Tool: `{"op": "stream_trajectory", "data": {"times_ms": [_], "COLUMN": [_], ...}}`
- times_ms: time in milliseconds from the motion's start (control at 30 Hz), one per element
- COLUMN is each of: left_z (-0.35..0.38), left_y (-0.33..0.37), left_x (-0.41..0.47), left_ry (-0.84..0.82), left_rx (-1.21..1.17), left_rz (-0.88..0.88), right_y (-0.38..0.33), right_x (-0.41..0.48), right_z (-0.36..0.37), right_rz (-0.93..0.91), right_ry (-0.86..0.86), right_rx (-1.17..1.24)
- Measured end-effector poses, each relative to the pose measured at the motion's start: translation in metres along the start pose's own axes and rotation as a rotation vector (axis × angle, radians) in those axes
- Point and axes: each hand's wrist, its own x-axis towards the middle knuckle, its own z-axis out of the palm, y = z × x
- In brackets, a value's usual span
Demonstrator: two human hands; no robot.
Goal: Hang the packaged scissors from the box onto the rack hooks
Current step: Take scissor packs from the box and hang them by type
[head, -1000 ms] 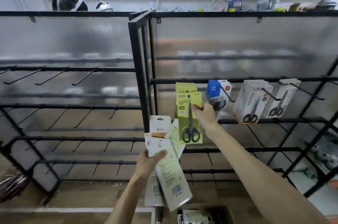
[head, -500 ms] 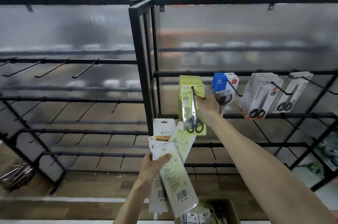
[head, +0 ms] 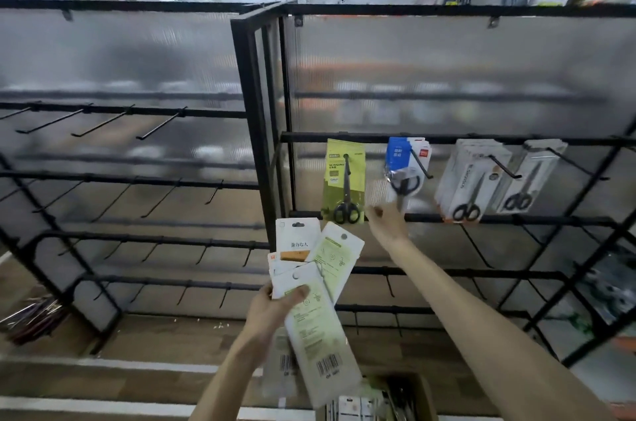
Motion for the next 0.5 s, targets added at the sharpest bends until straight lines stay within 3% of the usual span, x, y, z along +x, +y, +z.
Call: {"op": "stream_trajectory", "data": {"times_ms": [200,333,500], "left_z": [0.052,0.08,0.093], "left_y": [0.034,0.048,0.047], "left_x": [0.009,0.013,0.009], "left_ry": [-0.037,-0.053,-0.054], "left_rx": [-0.055,-0.043,-0.024], "left_rz": [0.033,0.066,0.089], "right_y": [0.023,0.026,0.026], "right_x": [-0.068,-0.066,-0.068], "right_z": [-0.013,-0.027,-0.047], "right_rz": [0.128,0.093,0.183], "right_ry": [-0.242,-0.152,-0.113], "right_rx": [0.379,0.435,0.452]}}
